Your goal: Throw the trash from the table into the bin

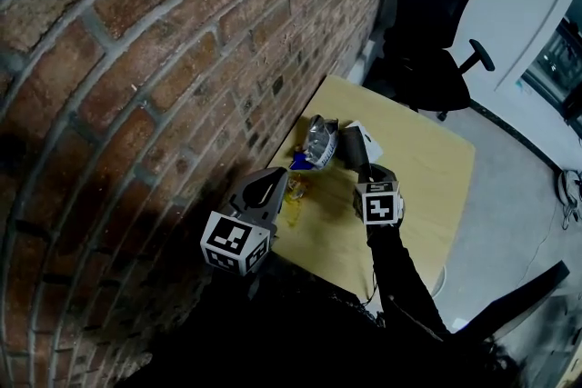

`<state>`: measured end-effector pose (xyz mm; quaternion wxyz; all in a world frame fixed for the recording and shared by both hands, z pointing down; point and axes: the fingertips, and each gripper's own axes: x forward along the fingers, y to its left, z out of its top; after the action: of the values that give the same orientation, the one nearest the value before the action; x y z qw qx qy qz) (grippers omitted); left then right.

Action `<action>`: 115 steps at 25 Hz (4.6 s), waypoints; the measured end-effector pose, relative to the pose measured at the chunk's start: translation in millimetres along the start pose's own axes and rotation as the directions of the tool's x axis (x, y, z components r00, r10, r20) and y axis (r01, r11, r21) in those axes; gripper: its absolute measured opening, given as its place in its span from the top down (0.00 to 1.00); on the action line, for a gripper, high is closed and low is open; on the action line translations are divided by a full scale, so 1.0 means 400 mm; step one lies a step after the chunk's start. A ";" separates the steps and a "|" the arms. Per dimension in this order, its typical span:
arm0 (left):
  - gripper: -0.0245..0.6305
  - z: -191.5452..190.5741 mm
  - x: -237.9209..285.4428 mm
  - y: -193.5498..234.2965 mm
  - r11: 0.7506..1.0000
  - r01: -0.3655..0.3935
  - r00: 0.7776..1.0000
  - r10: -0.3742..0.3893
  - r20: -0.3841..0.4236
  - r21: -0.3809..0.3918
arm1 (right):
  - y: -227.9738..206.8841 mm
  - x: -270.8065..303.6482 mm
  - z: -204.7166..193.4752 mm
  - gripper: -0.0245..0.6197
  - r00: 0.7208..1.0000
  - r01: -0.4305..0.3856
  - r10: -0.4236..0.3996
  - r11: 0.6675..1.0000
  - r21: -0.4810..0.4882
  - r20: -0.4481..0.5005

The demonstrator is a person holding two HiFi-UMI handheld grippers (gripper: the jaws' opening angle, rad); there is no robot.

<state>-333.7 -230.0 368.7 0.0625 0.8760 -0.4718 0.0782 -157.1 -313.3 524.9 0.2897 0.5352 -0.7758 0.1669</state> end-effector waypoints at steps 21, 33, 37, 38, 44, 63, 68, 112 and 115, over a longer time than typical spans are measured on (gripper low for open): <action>0.95 0.028 -0.113 -0.162 0.985 0.168 0.983 -0.170 0.063 0.034 | -0.074 -0.371 -0.032 0.94 0.964 0.171 -0.193 0.977 0.131 0.182; 0.95 0.002 -0.099 -0.404 0.912 0.409 0.911 -0.411 0.048 0.046 | -0.187 -0.656 -0.228 0.94 0.909 0.353 -0.398 0.894 0.278 0.127; 0.95 -0.017 -0.085 -0.475 0.888 0.457 0.888 -0.459 0.033 0.046 | -0.226 -0.721 -0.298 0.94 0.893 0.386 -0.438 0.865 0.322 0.105; 0.95 -0.023 -0.081 -0.495 0.884 0.465 0.884 -0.467 0.028 0.047 | -0.238 -0.735 -0.314 0.94 0.890 0.390 -0.444 0.858 0.336 0.102; 0.95 -0.008 -0.055 -0.648 0.862 0.502 0.864 -0.504 0.008 0.075 | -0.320 -0.830 -0.404 0.94 0.877 0.404 -0.470 0.835 0.373 0.103; 0.95 -0.054 0.015 -1.262 0.872 0.483 0.875 -0.484 -0.005 0.074 | -0.641 -1.147 -0.798 0.94 0.912 0.366 -0.407 0.869 0.332 0.058; 0.95 -0.057 0.051 -1.327 0.864 0.496 0.868 -0.496 -0.019 0.083 | -0.677 -1.158 -0.854 0.94 0.917 0.357 -0.397 0.859 0.367 0.039; 0.95 -0.282 0.455 -1.686 0.841 0.540 0.835 -0.529 -0.151 0.044 | -0.998 -0.885 -1.026 0.94 0.993 0.118 -0.121 0.933 0.341 -0.011; 0.96 -0.396 0.478 -1.686 0.853 0.522 0.834 -0.511 -0.210 -0.002 | -0.984 -0.828 -1.088 0.94 0.995 0.101 -0.093 0.926 0.364 -0.040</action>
<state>321.6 11.6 537.5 0.1048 0.9595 -0.2068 0.1601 411.7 31.1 634.8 0.2015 0.6156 -0.7005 0.2994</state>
